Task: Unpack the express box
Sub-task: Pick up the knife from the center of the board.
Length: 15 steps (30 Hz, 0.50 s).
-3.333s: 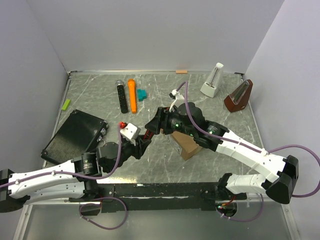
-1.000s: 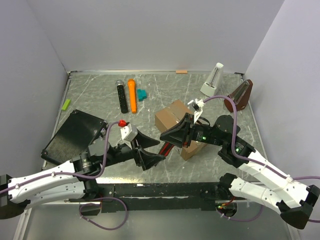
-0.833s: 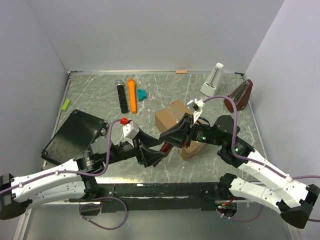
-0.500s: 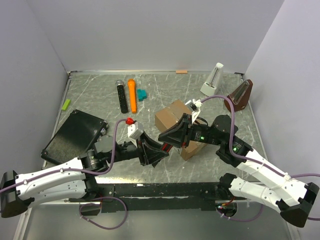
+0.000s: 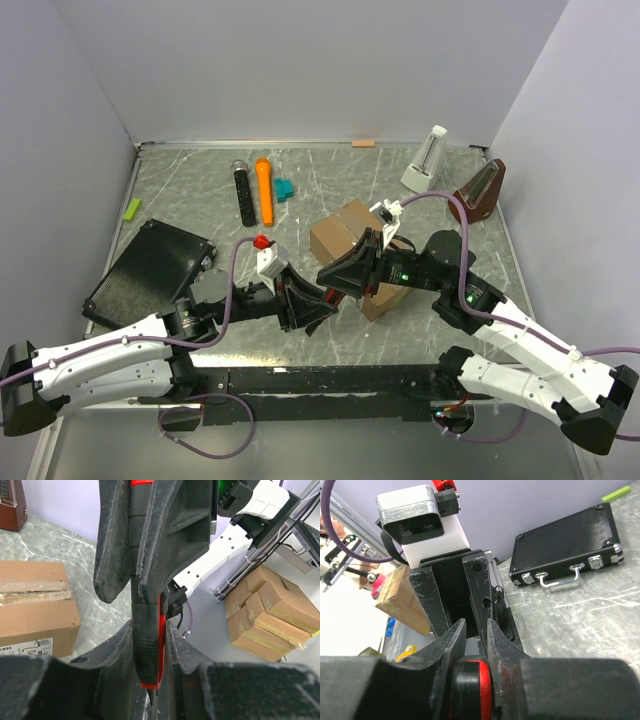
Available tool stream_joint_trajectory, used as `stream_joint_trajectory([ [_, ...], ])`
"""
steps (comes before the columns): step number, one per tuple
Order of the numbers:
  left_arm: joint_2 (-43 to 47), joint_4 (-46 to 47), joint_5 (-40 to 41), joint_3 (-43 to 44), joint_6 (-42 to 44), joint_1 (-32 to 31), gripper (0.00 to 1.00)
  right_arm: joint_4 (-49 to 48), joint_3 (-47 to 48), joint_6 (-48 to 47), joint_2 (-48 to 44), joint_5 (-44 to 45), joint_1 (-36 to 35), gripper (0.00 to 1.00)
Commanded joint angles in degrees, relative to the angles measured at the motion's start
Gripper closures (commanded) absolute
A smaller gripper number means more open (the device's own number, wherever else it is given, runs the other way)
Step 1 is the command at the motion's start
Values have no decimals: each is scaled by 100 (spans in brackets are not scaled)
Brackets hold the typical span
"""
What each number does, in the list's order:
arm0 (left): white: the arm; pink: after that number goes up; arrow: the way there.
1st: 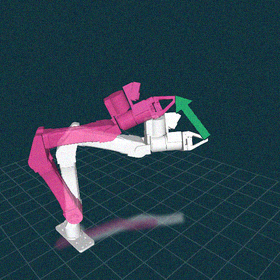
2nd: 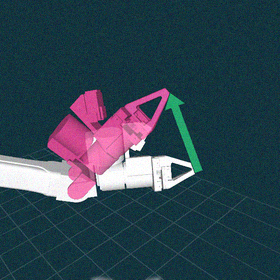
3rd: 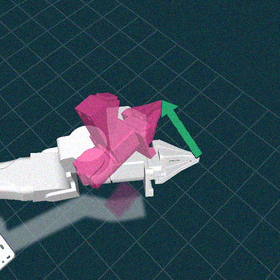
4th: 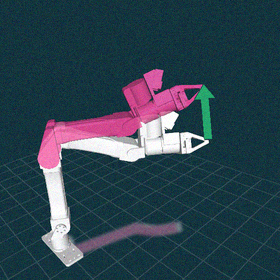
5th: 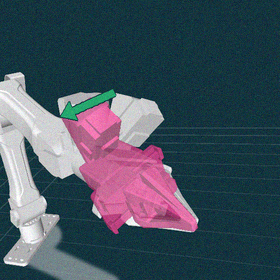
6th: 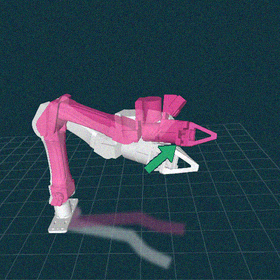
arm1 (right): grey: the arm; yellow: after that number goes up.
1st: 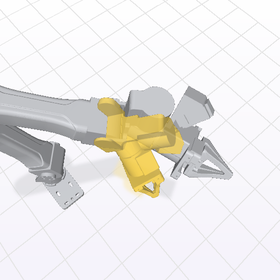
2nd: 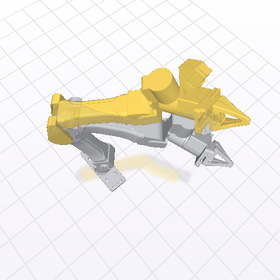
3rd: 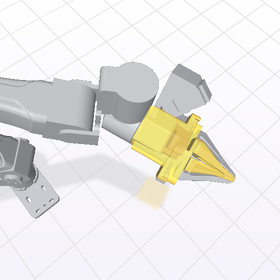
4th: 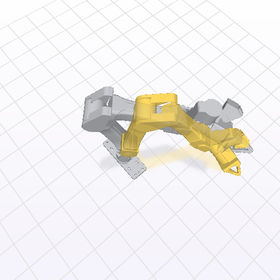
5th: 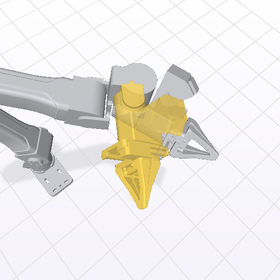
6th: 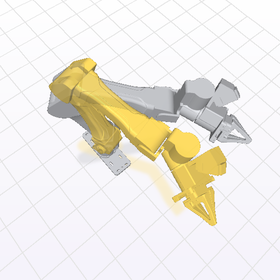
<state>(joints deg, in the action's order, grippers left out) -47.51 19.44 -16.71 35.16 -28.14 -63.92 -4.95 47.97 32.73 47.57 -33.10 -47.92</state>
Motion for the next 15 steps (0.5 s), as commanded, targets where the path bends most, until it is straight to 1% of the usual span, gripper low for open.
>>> stream_joint_trajectory([
  [1,110,499,-254,26,221,2,99,3,134,58,-29,-64,-68,54],
  [4,206,534,-184,0,239,2,99,73,169,67,-20,-135,-77,36],
  [6,242,543,-184,-9,256,2,99,135,169,67,-29,-144,-68,31],
  [10,294,499,-210,17,283,11,99,319,178,23,15,-170,-77,31],
  [13,251,394,-289,131,353,11,99,390,178,5,50,-196,-68,35],
  [15,198,315,-324,219,388,11,99,355,161,23,68,-232,-68,40],
])
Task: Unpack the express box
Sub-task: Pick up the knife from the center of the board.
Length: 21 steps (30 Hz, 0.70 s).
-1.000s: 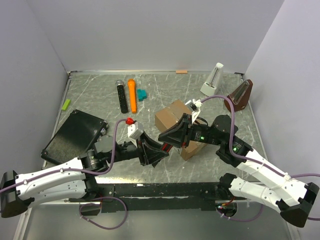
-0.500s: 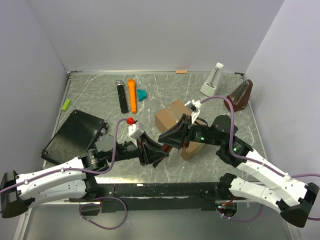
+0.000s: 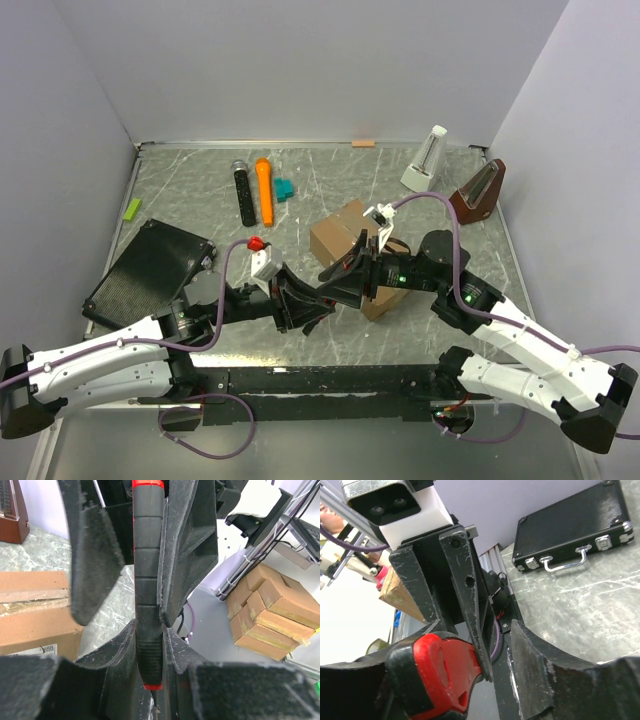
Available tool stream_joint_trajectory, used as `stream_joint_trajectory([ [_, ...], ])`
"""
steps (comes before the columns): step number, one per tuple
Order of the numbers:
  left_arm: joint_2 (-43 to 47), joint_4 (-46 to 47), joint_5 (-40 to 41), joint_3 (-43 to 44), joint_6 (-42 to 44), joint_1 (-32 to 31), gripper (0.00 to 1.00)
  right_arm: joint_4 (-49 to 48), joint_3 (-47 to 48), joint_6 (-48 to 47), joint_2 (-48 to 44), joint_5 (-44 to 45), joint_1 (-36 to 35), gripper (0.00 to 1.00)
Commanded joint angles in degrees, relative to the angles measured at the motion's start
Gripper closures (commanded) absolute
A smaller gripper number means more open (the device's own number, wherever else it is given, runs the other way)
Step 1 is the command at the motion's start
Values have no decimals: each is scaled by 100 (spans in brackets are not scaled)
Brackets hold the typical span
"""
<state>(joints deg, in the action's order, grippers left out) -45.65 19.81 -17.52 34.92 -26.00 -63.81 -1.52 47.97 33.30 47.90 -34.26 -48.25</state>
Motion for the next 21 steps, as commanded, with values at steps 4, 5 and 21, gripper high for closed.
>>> stream_joint_trajectory([
  [4,-67,242,-252,323,209,9,99,-41,187,-17,79,-177,-35,50],
  [5,-67,260,-252,323,209,18,99,-41,196,-16,114,-204,-35,51],
  [21,-164,418,-261,332,209,123,99,-411,11,230,351,-397,-35,69],
])
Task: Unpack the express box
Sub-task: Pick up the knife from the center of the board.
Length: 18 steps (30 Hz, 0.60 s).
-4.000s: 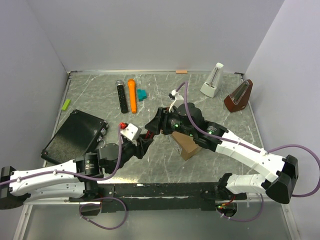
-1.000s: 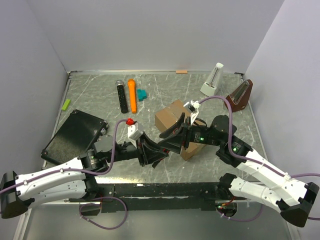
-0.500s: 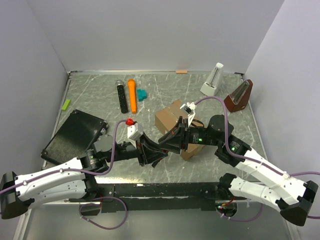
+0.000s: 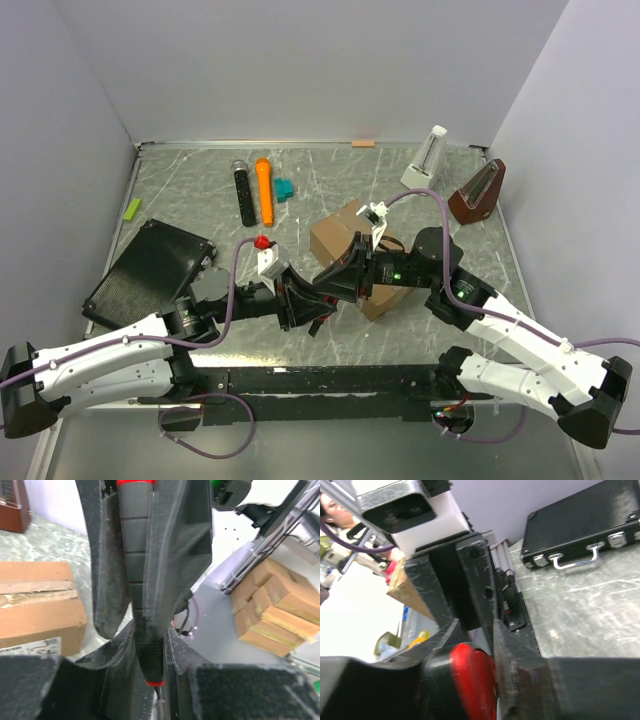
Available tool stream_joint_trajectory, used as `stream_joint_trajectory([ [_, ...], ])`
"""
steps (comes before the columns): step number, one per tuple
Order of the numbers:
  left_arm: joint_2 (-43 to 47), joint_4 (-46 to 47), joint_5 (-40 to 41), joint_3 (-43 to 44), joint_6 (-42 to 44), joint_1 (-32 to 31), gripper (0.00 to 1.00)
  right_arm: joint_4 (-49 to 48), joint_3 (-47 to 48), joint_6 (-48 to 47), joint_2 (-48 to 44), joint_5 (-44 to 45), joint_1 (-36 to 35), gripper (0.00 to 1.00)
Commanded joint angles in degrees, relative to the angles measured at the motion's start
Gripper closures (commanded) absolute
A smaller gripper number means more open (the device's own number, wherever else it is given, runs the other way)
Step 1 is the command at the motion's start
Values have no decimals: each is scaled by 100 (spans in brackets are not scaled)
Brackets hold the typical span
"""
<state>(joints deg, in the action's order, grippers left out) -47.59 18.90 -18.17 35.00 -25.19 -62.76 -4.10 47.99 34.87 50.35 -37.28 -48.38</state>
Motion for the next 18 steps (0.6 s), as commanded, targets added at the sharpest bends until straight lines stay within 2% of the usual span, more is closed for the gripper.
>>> stream_joint_trajectory([
  [1,66,501,-195,314,128,36,99,-118,18,46,98,-87,-22,74],
  [4,180,501,-195,253,111,80,99,84,35,-59,107,-43,-22,97],
  [5,215,484,-195,235,111,97,99,180,44,-120,89,18,-22,100],
  [11,444,370,-47,121,-3,168,98,340,-52,-411,-147,221,-22,100],
  [13,461,334,-54,95,-21,177,83,322,-70,-332,-200,378,-22,100],
  [15,418,343,-142,51,-56,177,59,182,-96,-245,-253,414,-22,100],
  [16,383,369,-160,24,-100,177,53,77,-140,-183,-288,440,-14,100],
  [18,321,483,-221,-46,-205,177,47,-117,-184,-60,-333,458,-14,100],
])
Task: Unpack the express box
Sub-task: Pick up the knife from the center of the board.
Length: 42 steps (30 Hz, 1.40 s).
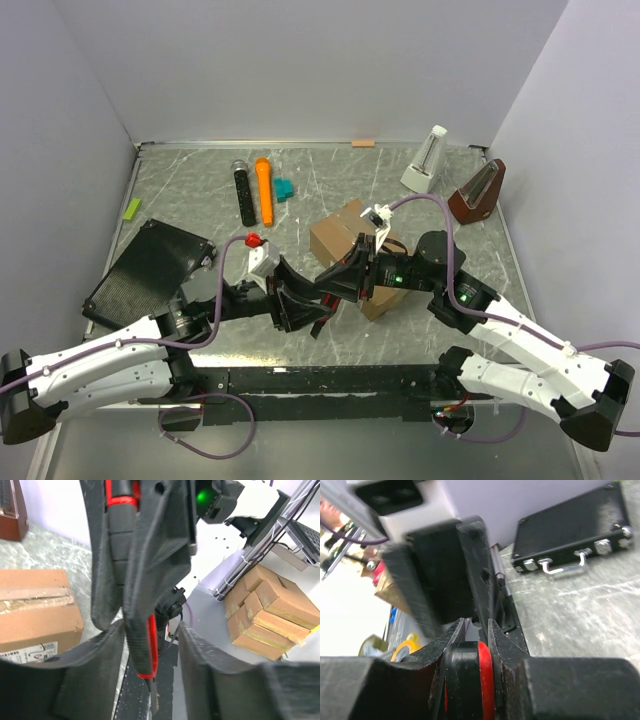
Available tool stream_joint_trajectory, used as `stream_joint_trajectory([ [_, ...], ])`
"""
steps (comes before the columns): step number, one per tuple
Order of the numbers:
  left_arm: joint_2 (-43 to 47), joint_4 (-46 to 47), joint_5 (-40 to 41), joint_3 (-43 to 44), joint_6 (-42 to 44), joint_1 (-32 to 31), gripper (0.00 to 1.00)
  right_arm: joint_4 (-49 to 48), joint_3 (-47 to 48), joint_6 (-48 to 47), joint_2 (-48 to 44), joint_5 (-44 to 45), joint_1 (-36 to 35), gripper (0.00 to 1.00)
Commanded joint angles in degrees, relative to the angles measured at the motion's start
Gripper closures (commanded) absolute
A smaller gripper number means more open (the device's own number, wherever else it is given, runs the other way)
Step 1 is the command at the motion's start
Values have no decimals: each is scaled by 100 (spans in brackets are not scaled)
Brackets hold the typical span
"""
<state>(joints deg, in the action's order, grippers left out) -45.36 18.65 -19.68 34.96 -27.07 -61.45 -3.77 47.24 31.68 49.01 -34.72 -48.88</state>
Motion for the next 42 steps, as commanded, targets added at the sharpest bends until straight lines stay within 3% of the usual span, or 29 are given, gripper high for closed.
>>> stream_joint_trajectory([
  [1,89,560,-62,-68,-70,45,46,-203,-110,303,-217,211,37,100],
  [15,-95,868,184,-271,-220,45,38,-1714,-620,1094,-375,493,28,100],
  [24,-254,797,439,-314,-334,45,34,-1996,-550,1227,-287,308,28,100],
  [27,-245,929,238,-341,-273,45,43,-1952,-549,1200,-278,308,37,100],
  [30,-280,903,105,-271,-211,45,77,-1926,-576,1174,-287,317,28,100],
  [33,-297,912,-44,-253,-167,45,98,-1900,-585,1130,-296,317,37,100],
  [37,-236,956,-150,-253,-158,45,99,-1488,-436,989,-252,194,37,100],
  [40,-113,956,-19,-270,-132,45,99,-1127,-339,849,-234,132,28,56],
  [42,-43,1017,8,-297,-123,54,99,-1021,-339,805,-252,132,37,37],
])
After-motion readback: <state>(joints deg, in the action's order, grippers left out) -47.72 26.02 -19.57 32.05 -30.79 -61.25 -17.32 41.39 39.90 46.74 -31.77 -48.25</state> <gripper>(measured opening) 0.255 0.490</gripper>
